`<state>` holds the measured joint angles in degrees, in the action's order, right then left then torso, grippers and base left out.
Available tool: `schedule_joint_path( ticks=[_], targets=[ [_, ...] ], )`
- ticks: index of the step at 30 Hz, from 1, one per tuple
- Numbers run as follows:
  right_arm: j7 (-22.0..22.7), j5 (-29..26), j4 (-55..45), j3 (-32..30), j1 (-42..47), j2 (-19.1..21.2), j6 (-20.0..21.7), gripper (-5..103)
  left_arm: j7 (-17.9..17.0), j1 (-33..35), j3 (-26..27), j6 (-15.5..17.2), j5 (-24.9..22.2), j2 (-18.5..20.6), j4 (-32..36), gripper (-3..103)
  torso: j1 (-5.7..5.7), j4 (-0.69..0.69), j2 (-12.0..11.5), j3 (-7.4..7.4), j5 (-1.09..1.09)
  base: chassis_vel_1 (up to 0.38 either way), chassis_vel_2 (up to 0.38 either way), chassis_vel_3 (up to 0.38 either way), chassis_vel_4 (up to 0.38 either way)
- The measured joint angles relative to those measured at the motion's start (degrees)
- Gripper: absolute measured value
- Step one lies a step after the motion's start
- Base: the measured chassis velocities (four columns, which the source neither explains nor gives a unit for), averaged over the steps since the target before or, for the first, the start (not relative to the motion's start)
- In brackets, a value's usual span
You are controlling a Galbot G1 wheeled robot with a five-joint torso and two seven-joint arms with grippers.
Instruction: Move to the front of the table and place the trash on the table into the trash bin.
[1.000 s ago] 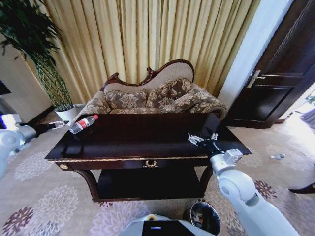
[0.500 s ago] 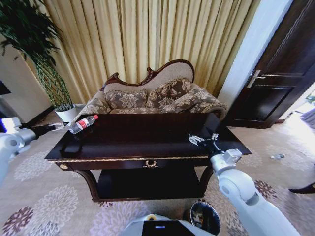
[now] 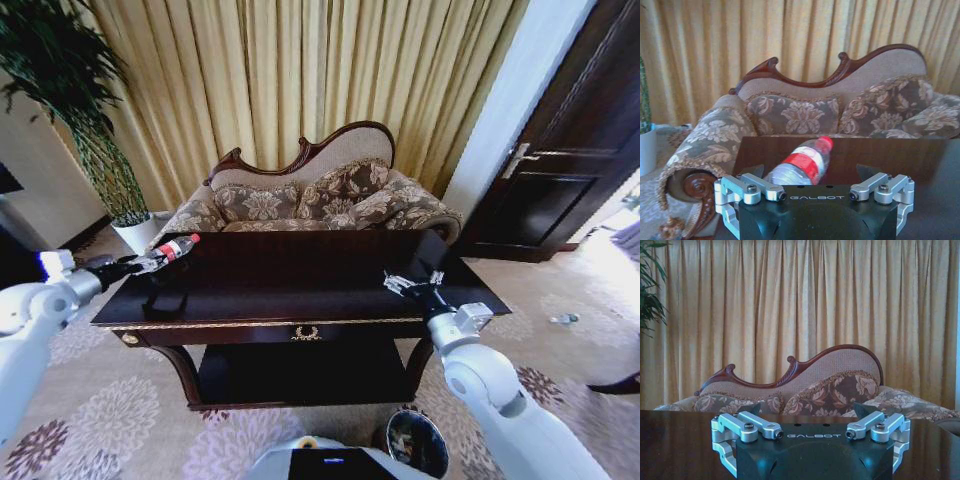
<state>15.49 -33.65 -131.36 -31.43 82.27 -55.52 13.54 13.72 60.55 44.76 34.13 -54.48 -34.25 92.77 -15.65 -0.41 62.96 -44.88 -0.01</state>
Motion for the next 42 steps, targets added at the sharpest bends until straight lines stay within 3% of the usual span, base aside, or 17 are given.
schedule_joint_path(
  ticks=[17, 39, 42],
  targets=[
    [0.13, 0.12, 1.97, 0.05, -0.44, 0.06, -0.20, 100, 1.51, -8.97, -9.07, -0.07, 2.49, -0.48, -9.30, 100, 0.00, 0.00, 0.00, 0.00, 0.01, 0.000, 0.000, 0.000, 0.000],
    [0.58, 0.26, 2.15, 0.02, -0.27, 0.28, -1.56, 100, 5.89, -8.31, -8.64, -1.42, 5.17, -0.37, -12.15, 100, 0.00, 0.01, 0.00, 0.00, 0.01, 0.000, 0.000, 0.000, 0.000],
    [0.63, 0.26, 2.14, 0.09, -0.21, 0.23, -1.70, 100, 6.00, -7.65, -8.35, -2.11, 5.18, -0.73, -12.18, 85, 0.00, 0.01, 0.00, 0.00, 0.01, 0.000, 0.000, 0.000, 0.000]
  ],
)
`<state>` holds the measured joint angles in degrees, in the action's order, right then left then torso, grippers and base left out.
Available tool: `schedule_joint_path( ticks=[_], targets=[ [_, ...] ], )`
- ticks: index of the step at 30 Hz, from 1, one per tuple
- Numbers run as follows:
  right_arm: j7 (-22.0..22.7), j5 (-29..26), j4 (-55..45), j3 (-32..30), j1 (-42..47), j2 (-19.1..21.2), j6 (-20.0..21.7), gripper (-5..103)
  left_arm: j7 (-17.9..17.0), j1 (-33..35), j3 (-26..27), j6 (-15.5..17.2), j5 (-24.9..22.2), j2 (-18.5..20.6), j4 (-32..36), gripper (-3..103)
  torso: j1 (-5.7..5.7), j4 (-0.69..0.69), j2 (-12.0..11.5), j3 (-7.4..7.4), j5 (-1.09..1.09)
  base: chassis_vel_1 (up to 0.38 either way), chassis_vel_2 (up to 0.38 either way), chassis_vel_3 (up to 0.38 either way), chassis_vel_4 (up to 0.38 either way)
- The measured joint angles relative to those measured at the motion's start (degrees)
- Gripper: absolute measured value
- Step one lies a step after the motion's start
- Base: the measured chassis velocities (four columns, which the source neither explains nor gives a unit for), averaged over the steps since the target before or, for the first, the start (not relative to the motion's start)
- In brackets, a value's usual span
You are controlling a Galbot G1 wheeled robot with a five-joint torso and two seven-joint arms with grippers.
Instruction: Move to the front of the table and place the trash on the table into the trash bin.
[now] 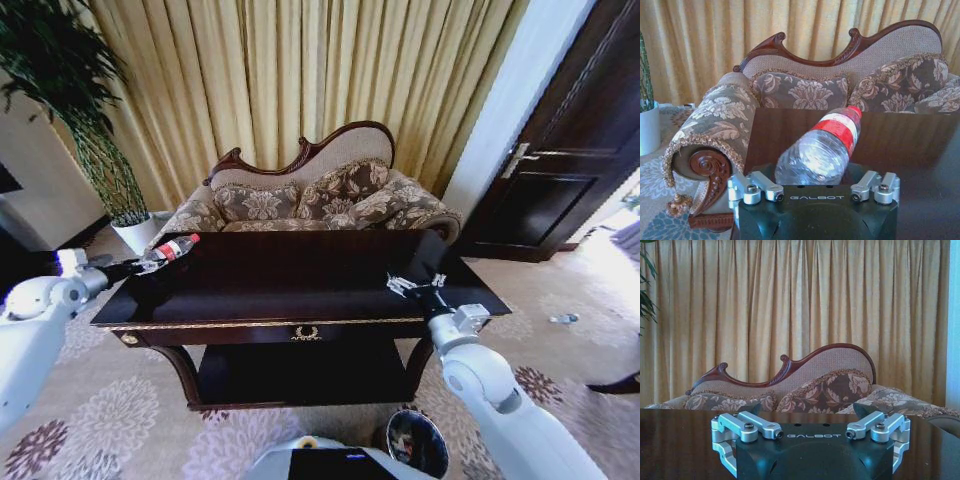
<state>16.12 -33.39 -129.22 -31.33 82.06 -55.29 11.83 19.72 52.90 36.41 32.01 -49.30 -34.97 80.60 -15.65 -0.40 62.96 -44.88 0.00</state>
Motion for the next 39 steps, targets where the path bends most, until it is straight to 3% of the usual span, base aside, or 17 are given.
schedule_joint_path(
  ticks=[1, 4, 14, 24, 31, 37, 39],
  targets=[
    [0.00, 0.00, 0.00, 0.00, 0.00, 0.00, 0.00, 100, 0.00, 0.00, 0.00, 0.00, 0.00, 0.00, 0.00, 85, 0.00, 0.00, 0.00, 0.00, 0.00, 0.000, 0.000, 0.000, 0.000],
    [0.00, 0.02, -0.04, 0.11, 0.02, -0.07, -0.05, 100, 0.15, 0.32, 0.32, -0.13, 0.23, -0.22, 0.02, 69, 0.00, 0.00, 0.00, 0.00, 0.00, 0.000, 0.000, 0.000, 0.000],
    [0.09, 0.11, -0.25, 0.01, 0.36, -0.15, -0.07, 100, 0.98, 0.56, 0.48, -0.33, 0.94, -0.63, 0.14, 41, 0.00, 0.00, 0.00, 0.00, -0.01, 0.000, 0.000, 0.000, 0.000],
    [0.37, 0.58, -0.76, -0.11, 1.08, -0.51, -0.07, 100, 1.48, 1.41, 1.16, -0.99, 1.42, -0.93, 1.29, 40, 0.00, 0.01, 0.00, 0.00, 0.00, 0.000, 0.000, 0.000, 0.000],
    [0.66, 0.83, -1.52, -0.05, 1.67, -0.72, -0.07, 100, 5.31, 3.61, 3.09, -6.89, 3.04, -0.93, 5.93, 40, 0.00, 0.00, 0.00, 0.00, -0.01, 0.000, 0.000, 0.000, 0.000],
    [1.13, 0.45, -2.24, -0.41, 1.88, -0.26, 0.01, 100, 4.75, 6.51, 5.29, -7.70, 3.24, -3.37, 11.04, 40, 0.00, 0.00, 0.00, 0.00, -0.02, 0.000, 0.000, 0.000, 0.000],
    [1.23, 0.35, -2.59, -0.84, 2.21, -0.19, 0.05, 100, 3.34, 8.30, 6.38, -9.81, 3.90, -5.74, 13.39, 40, 0.00, 0.01, 0.00, 0.00, 0.00, 0.000, 0.000, 0.000, 0.000]
  ],
)
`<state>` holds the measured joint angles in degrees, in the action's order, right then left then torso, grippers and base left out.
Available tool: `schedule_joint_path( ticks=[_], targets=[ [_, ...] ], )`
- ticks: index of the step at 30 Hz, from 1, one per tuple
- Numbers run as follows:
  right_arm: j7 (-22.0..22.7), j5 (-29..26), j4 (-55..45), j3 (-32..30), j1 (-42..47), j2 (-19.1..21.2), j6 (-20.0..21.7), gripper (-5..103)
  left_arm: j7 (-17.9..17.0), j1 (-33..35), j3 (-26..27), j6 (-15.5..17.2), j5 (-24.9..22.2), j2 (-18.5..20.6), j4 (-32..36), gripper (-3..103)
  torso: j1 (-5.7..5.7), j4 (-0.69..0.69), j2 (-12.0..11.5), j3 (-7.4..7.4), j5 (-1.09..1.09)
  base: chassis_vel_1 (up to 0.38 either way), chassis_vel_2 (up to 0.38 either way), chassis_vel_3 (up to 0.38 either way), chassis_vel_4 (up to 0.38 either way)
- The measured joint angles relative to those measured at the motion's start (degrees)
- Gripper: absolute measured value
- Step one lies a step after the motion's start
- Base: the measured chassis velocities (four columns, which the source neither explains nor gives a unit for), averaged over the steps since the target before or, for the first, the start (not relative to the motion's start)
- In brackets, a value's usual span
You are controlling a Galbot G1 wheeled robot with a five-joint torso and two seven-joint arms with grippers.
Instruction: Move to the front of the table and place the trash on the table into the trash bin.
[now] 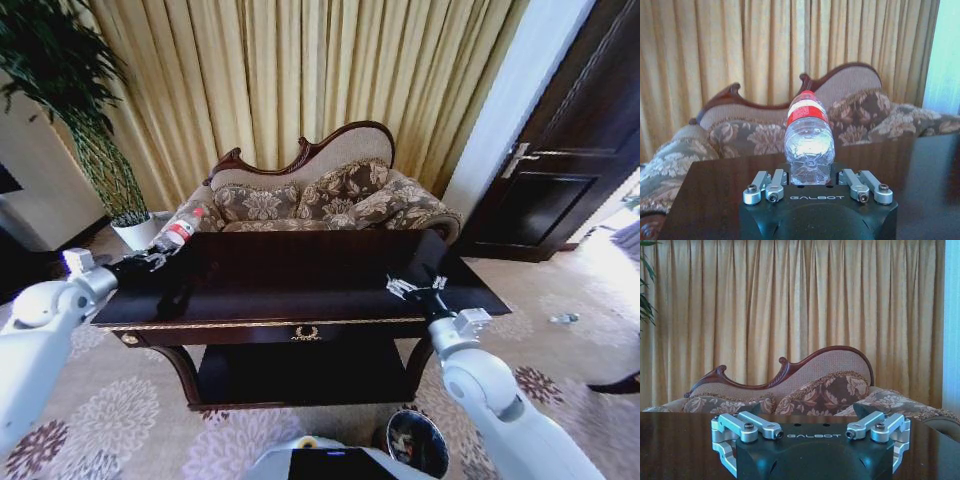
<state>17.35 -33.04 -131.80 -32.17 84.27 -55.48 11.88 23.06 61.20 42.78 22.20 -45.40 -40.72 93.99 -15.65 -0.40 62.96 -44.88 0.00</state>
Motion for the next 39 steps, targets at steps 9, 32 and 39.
schedule_joint_path(
  ticks=[9, 32, 39],
  targets=[
    [0.04, 0.10, -0.20, 0.50, 0.11, -0.23, 0.13, 100, -9.70, 3.53, -0.55, -6.63, -0.45, -5.17, 11.55, 40, 0.00, -0.01, 0.00, 0.00, -0.02, 0.000, 0.000, 0.000, 0.000],
    [0.80, -21.39, -3.80, 3.88, -5.02, 5.59, 6.13, 100, -8.93, 19.06, -3.75, -16.51, 13.22, -6.02, 35.62, 40, 0.00, 0.00, 0.00, 0.00, -0.01, 0.000, 0.000, 0.000, 0.000],
    [7.14, -45.18, -6.99, 3.58, -10.75, 6.84, 11.09, 100, -8.16, 21.60, -3.68, -22.92, 22.97, -6.69, 36.28, 40, 0.00, 0.00, 0.00, 0.00, -0.01, 0.000, 0.000, 0.000, 0.000]
  ],
)
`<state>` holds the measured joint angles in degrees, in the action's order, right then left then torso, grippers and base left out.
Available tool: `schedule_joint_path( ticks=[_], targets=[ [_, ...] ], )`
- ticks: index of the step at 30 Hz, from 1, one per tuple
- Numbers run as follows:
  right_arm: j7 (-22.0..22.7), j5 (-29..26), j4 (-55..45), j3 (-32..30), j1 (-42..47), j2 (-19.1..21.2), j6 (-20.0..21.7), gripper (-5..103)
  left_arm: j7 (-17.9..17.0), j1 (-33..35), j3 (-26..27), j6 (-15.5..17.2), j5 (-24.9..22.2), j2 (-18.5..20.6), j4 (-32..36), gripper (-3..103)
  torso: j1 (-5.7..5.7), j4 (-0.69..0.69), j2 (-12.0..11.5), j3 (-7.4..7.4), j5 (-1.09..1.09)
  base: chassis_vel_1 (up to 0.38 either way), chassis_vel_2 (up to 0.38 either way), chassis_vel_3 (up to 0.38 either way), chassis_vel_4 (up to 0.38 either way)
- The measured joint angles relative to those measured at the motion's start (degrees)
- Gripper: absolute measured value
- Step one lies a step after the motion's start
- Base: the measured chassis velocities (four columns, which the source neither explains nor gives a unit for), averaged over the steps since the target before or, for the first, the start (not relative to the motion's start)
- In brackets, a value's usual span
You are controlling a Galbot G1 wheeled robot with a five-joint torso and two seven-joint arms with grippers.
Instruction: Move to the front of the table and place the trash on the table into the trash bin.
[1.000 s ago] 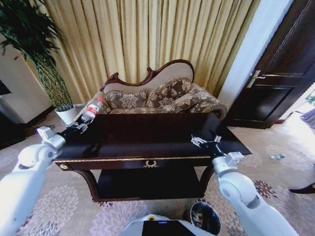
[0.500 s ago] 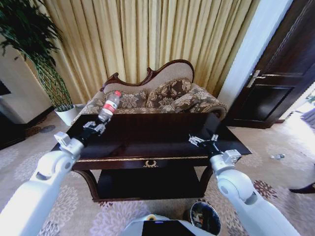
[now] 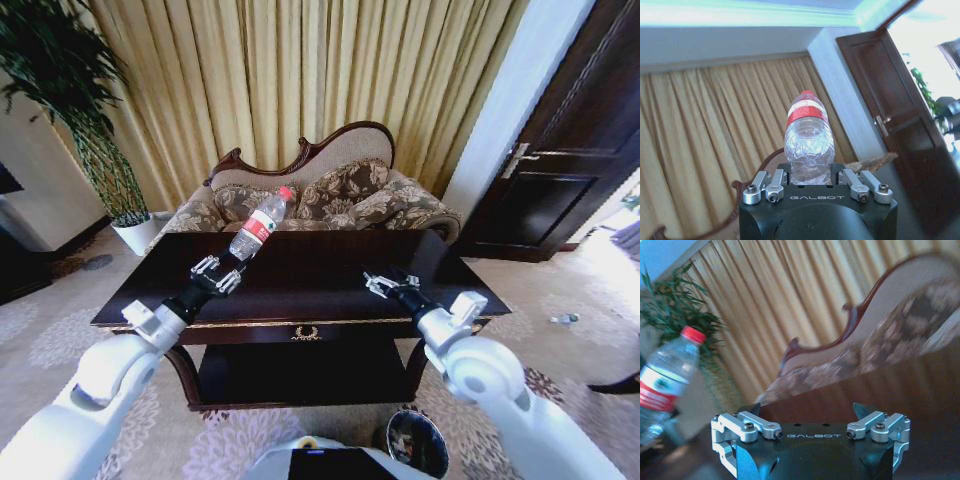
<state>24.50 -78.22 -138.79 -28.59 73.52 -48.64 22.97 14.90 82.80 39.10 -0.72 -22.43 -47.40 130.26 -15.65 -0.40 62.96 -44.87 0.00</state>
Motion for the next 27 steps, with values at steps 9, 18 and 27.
schedule_joint_path(
  ticks=[9, 18, 27],
  targets=[
    [1.12, -7.48, -0.98, 0.27, -2.64, 0.27, 1.48, 100, 1.19, 3.73, -1.02, -5.42, 10.15, -1.57, 0.62, 40, 0.00, -0.01, 0.00, 0.00, 0.00, 0.000, 0.000, 0.000, 0.000],
    [-4.77, 1.70, 1.01, 1.17, -2.95, -2.29, 0.16, 100, -2.75, 1.14, -1.46, -0.39, 0.82, -6.70, 0.22, 40, 0.00, -0.01, 0.00, 0.00, 0.00, 0.000, 0.000, 0.000, 0.000],
    [-10.08, 9.06, 1.71, 0.92, -0.64, -3.67, -1.08, 100, -3.20, 0.65, 0.13, 0.13, -2.67, -8.77, 0.16, 40, 0.00, 0.00, 0.00, 0.00, 0.00, 0.000, 0.000, 0.000, 0.000]
  ],
)
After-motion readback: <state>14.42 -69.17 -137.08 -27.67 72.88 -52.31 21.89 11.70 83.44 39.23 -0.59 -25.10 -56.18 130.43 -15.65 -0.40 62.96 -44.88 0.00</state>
